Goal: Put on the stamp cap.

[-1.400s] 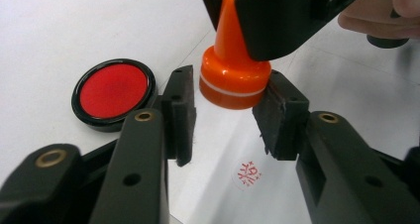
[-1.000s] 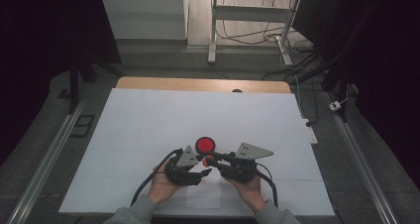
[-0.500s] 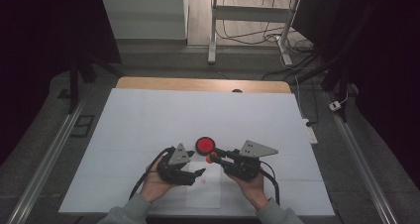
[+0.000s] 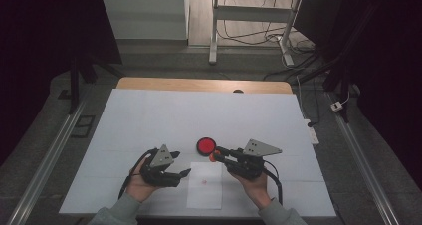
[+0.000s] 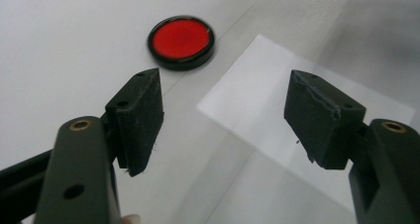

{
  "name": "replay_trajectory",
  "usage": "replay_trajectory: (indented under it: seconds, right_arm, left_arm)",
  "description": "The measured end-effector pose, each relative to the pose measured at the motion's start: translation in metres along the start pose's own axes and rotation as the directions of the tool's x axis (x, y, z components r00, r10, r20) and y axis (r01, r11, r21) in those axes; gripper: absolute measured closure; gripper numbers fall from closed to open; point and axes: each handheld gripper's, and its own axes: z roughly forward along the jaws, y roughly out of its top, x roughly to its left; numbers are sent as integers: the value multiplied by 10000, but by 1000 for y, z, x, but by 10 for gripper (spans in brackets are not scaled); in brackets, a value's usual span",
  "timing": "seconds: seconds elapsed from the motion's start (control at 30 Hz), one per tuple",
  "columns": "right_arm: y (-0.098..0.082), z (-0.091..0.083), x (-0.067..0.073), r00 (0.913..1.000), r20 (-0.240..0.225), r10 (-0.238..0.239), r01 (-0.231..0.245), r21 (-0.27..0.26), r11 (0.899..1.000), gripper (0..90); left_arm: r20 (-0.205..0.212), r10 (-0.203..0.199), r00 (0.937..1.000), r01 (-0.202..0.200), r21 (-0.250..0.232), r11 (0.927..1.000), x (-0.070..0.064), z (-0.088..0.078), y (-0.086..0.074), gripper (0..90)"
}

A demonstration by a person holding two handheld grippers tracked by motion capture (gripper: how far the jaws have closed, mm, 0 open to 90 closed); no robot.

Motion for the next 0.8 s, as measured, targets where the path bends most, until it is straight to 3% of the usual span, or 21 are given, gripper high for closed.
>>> replay_trajectory:
  seconds: [0.3,0.6,0.8]
  right_arm:
    - [0,-2,-3,9999,105,-74,74,54,10000,727]
    - [0,-2,-6,9993,242,-269,263,212,9994,727]
    - [0,-4,-9,9985,419,-363,351,277,9990,727]
  left_arm:
    - [-589,-621,9963,618,-60,9981,15,-25,-24,329]
    - [-1048,-1227,9869,1219,-145,9924,25,-49,-53,330]
    - [-1212,-1466,9817,1464,-105,9892,31,-55,-64,330]
